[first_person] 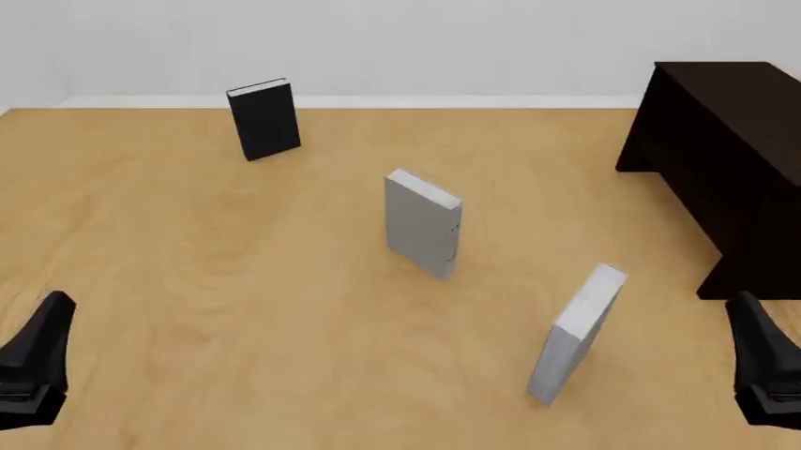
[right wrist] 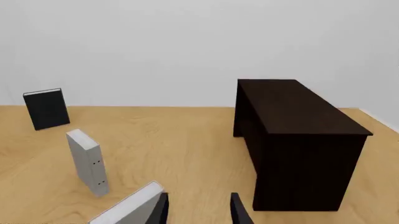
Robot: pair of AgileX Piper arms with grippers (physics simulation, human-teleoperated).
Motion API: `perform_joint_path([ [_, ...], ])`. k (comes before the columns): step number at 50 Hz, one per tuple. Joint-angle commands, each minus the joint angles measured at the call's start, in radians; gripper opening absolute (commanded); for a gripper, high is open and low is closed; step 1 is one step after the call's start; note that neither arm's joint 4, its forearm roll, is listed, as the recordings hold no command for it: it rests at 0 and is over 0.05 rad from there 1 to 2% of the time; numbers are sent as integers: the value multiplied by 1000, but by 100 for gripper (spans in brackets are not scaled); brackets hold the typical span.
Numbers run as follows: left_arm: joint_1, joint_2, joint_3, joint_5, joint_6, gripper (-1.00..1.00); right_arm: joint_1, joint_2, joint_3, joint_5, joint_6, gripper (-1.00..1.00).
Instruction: Pick up the book on the right and place it on the cabinet shelf.
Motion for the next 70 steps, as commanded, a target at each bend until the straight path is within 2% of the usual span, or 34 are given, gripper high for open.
perform_joint_path([
  [1, 0, 5, -3, -1, 0, 100, 8, 21, -37, 9, -47, 100],
  [6, 0, 5, -3, -1, 0, 100, 31, 43, -140, 61, -107, 100],
  [7, 0, 5, -3, -1, 0, 100, 39, 66, -169, 67, -141, 100],
  [10, 0, 5, -3, -1, 0, 100, 51, 84, -214, 88, -178, 100],
  [18, 0, 5, -3, -1, 0, 100, 125, 149, -341, 154, -334, 100],
  [22, 0, 5, -3, -1, 0, 100, 132, 175, -412, 199, -386, 100],
  [28, 0, 5, -3, -1, 0, 100, 180, 247, -533, 257, -544, 100],
  [32, 0, 5, -3, -1, 0, 100, 226, 302, -600, 271, -682, 100],
  [34, 0, 5, -3, -1, 0, 100, 247, 331, -635, 283, -724, 100],
  [37, 0, 5, -3, -1, 0, 100, 274, 368, -678, 298, -823, 100],
  [40, 0, 5, -3, -1, 0, 100, 296, 390, -692, 307, -922, 100],
  [48, 0, 5, -3, -1, 0, 100, 329, 435, -748, 364, -1114, 100],
  [54, 0, 5, -3, -1, 0, 100, 351, 463, -787, 403, -1290, 100],
  [56, 0, 5, -3, -1, 0, 100, 354, 479, -816, 411, -1322, 100],
  [57, 0, 5, -3, -1, 0, 100, 357, 494, -840, 429, -1320, 100],
  [58, 0, 5, -3, -1, 0, 100, 371, 492, -814, 439, -1371, 100],
  [61, 0, 5, -3, -1, 0, 100, 386, 493, -799, 451, -1460, 100],
  [68, 0, 5, -3, -1, 0, 100, 418, 533, -842, 539, -1552, 100],
  [70, 0, 5, -3, -1, 0, 100, 436, 545, -860, 597, -1577, 100],
])
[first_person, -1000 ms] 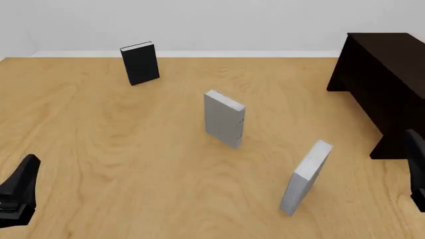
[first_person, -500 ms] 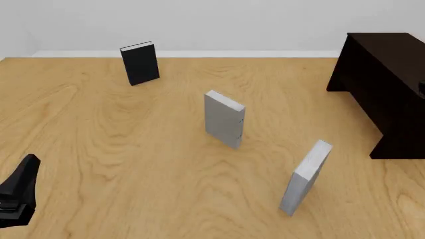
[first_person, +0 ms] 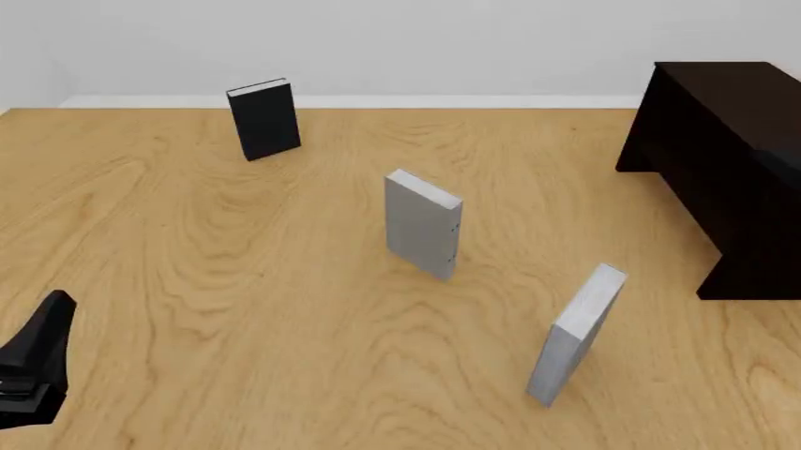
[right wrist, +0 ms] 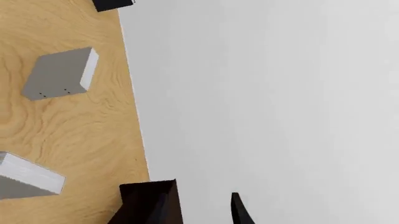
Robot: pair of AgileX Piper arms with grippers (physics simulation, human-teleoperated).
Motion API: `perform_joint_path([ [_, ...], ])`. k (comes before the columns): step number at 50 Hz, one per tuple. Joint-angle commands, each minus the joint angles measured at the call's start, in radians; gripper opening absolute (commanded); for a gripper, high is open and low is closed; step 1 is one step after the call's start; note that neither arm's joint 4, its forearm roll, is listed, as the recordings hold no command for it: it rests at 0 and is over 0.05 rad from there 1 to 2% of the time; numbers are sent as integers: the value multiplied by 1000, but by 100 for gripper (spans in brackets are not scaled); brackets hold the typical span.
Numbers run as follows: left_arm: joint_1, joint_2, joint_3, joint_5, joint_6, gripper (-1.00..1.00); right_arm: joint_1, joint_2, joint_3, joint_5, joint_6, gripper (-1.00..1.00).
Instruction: Pick up the book on the right and place it on the cabinet shelf.
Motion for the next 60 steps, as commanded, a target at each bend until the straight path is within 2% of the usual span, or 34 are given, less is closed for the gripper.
perform_joint_path([
  [1, 0, 0, 0, 0, 0, 100, 58, 67, -75, 159, -203, 100],
  [4, 0, 0, 0, 0, 0, 100, 57, 80, -89, 201, -255, 100],
  [10, 0, 0, 0, 0, 0, 100, 68, 140, -194, 312, -328, 100],
  [11, 0, 0, 0, 0, 0, 100, 63, 141, -201, 326, -360, 100],
  [16, 0, 0, 0, 0, 0, 100, 104, 207, -313, 431, -385, 100],
  [23, 0, 0, 0, 0, 0, 100, 147, 278, -440, 682, -397, 100],
  [28, 0, 0, 0, 0, 0, 100, 141, 308, -468, 760, -442, 100],
  [30, 0, 0, 0, 0, 0, 100, 148, 342, -493, 763, -413, 100],
  [32, 0, 0, 0, 0, 0, 100, 152, 355, -467, 763, -420, 100],
  [34, 0, 0, 0, 0, 0, 100, 146, 383, -473, 763, -401, 100],
  [40, 0, 0, 0, 0, 0, 100, 95, 424, -437, 764, -426, 100],
  [44, 0, 0, 0, 0, 0, 100, 101, 462, -438, 764, -400, 100],
  [49, 0, 0, 0, 0, 0, 100, 92, 491, -419, 764, -395, 100],
  [52, 0, 0, 0, 0, 0, 100, 117, 522, -439, 764, -367, 100],
  [53, 0, 0, 0, 0, 0, 100, 154, 553, -463, 764, -316, 100],
  [54, 0, 0, 0, 0, 0, 100, 173, 567, -467, 764, -292, 100],
  [57, 0, 0, 0, 0, 0, 100, 166, 565, -445, 764, -307, 100],
  [60, 0, 0, 0, 0, 0, 100, 171, 573, -430, 764, -295, 100],
])
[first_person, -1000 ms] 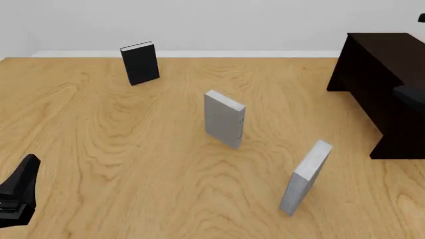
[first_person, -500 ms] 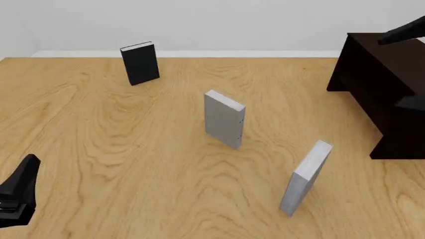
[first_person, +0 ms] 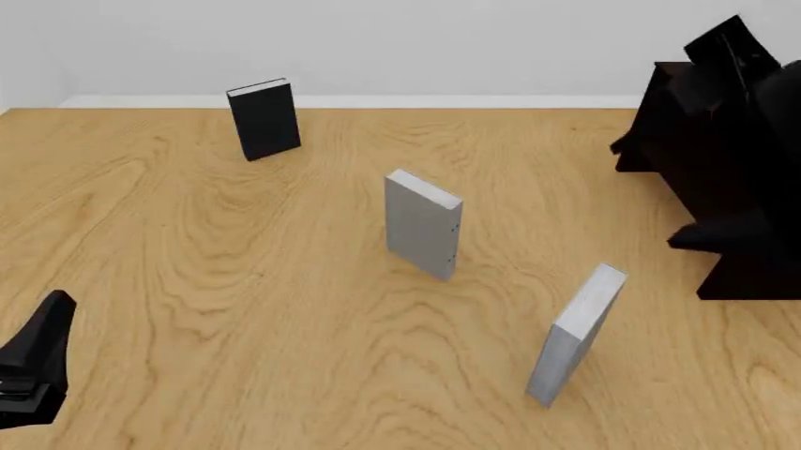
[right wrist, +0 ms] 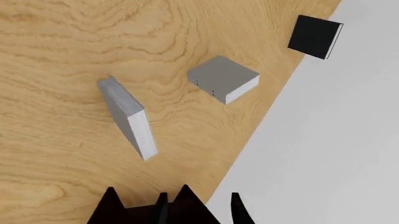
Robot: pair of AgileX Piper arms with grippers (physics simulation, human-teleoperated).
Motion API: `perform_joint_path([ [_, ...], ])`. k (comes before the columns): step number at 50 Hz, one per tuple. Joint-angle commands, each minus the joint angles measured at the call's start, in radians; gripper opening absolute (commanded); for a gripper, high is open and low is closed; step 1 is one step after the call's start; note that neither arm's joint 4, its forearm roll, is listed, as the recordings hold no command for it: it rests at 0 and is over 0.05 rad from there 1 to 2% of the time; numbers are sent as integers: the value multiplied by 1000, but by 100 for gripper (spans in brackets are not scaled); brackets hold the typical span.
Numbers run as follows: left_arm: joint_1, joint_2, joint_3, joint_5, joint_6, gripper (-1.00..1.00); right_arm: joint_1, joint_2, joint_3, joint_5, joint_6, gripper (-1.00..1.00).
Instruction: Pick up the book on the right and place it on the cabinet shelf.
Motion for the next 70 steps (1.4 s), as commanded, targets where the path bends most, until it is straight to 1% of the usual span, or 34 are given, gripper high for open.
perform_joint_path([
  [1, 0, 0, 0, 0, 0, 100, 34, 68, 20, 10, 51, 100],
  [4, 0, 0, 0, 0, 0, 100, 41, 78, 30, 10, 67, 100],
  [5, 0, 0, 0, 0, 0, 100, 60, 95, 18, 10, 98, 100],
  [6, 0, 0, 0, 0, 0, 100, 81, 104, 34, 10, 123, 100],
  [7, 0, 0, 0, 0, 0, 100, 74, 104, 33, 10, 123, 100],
  [9, 0, 0, 0, 0, 0, 100, 85, 112, 48, 10, 143, 100],
  [11, 0, 0, 0, 0, 0, 100, 69, 110, 59, 10, 138, 100],
  [14, 0, 0, 0, 0, 0, 100, 64, 115, 70, 10, 145, 100],
  [16, 0, 0, 0, 0, 0, 100, 40, 106, 92, 10, 125, 100],
  [18, 0, 0, 0, 0, 0, 100, 35, 107, 96, 10, 125, 100],
  [21, 0, 0, 0, 0, 0, 100, 43, 113, 100, 10, 139, 100],
  [23, 0, 0, 0, 0, 0, 100, 65, 130, 82, 10, 172, 100],
  [25, 0, 0, 0, 0, 0, 100, 110, 153, 70, 10, 233, 100],
  [29, 0, 0, 0, 0, 0, 100, 91, 139, 95, 10, 207, 100],
  [31, 0, 0, 0, 0, 0, 100, 105, 145, 99, 10, 225, 100],
  [34, 0, 0, 0, 0, 0, 100, 99, 142, 108, 10, 218, 100],
  [39, 0, 0, 0, 0, 0, 100, 101, 142, 121, 10, 227, 100],
  [46, 0, 0, 0, 0, 0, 100, 136, 157, 131, 10, 277, 100],
  [50, 0, 0, 0, 0, 0, 100, 124, 151, 152, 10, 269, 100],
  [55, 0, 0, 0, 0, 0, 100, 127, 152, 164, 10, 278, 100],
  [60, 0, 0, 0, 0, 0, 100, 107, 144, 180, 10, 262, 100],
  [66, 0, 0, 0, 0, 0, 100, 101, 152, 188, 10, 282, 100],
  [70, 0, 0, 0, 0, 0, 100, 102, 152, 197, 10, 283, 100],
])
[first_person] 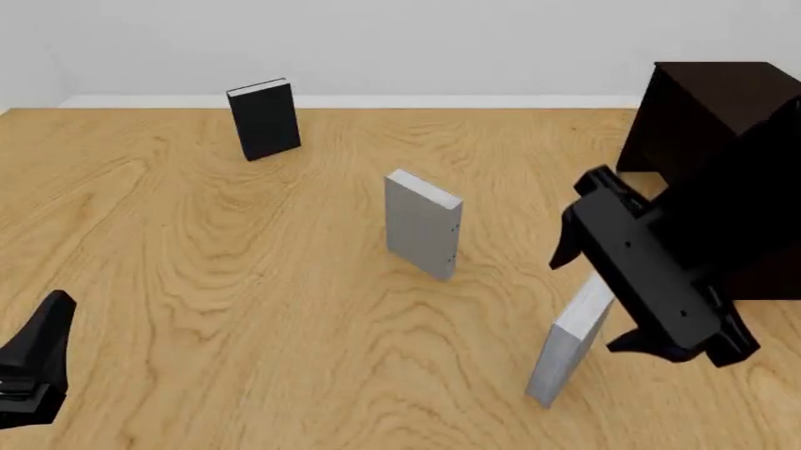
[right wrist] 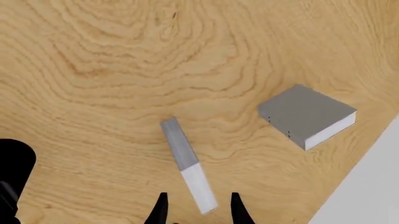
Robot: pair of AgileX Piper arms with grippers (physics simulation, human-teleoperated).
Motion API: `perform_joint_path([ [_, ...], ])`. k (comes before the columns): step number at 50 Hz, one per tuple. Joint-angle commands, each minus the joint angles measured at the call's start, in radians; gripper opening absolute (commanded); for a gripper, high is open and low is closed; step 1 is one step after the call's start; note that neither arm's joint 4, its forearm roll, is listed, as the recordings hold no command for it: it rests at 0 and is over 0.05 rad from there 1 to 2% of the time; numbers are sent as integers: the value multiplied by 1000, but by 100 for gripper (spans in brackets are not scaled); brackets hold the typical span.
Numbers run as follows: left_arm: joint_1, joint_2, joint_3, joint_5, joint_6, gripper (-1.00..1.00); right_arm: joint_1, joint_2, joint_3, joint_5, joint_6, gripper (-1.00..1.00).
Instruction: Pick up the book on the right and place it on the cabinet shelf.
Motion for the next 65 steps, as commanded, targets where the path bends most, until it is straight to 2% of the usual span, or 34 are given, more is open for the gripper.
perform_joint_path([
  [1, 0, 0, 0, 0, 0, 100, -8, 1, 26, 0, 11, 100],
  [9, 0, 0, 0, 0, 0, 100, 8, 12, 26, 0, 32, 100],
  [10, 0, 0, 0, 0, 0, 100, 22, 23, 27, 0, 55, 100],
  [15, 0, 0, 0, 0, 0, 100, 8, 19, 44, 0, 39, 100],
  [20, 0, 0, 0, 0, 0, 100, 32, 39, 30, 0, 70, 100],
  [23, 0, 0, 0, 0, 0, 100, 24, 40, 38, 0, 64, 100],
  [26, 0, 0, 0, 0, 0, 100, 47, 56, 32, 0, 97, 100],
  [29, 0, 0, 0, 0, 0, 100, 44, 58, 40, 0, 97, 100],
  [33, 0, 0, 0, 0, 0, 100, 66, 71, 39, 0, 128, 100],
  [38, 0, 0, 0, 0, 0, 100, 66, 78, 33, 0, 135, 100],
  [43, 0, 0, 0, 0, 0, 100, 49, 75, 43, 0, 120, 100],
  [47, 0, 0, 0, 0, 0, 100, 68, 86, 42, 0, 151, 100],
  [48, 0, 0, 0, 0, 0, 100, 40, 73, 57, -1, 116, 100],
  [49, 0, 0, 0, 0, 0, 100, 33, 71, 66, -1, 110, 100],
  [60, 0, 0, 0, 0, 0, 100, 24, 78, 69, 0, 109, 100],
  [61, 0, 0, 0, 0, 0, 100, 9, 72, 77, 0, 92, 100],
  [65, 0, 0, 0, 0, 0, 100, -6, 71, 80, -1, 78, 100],
])
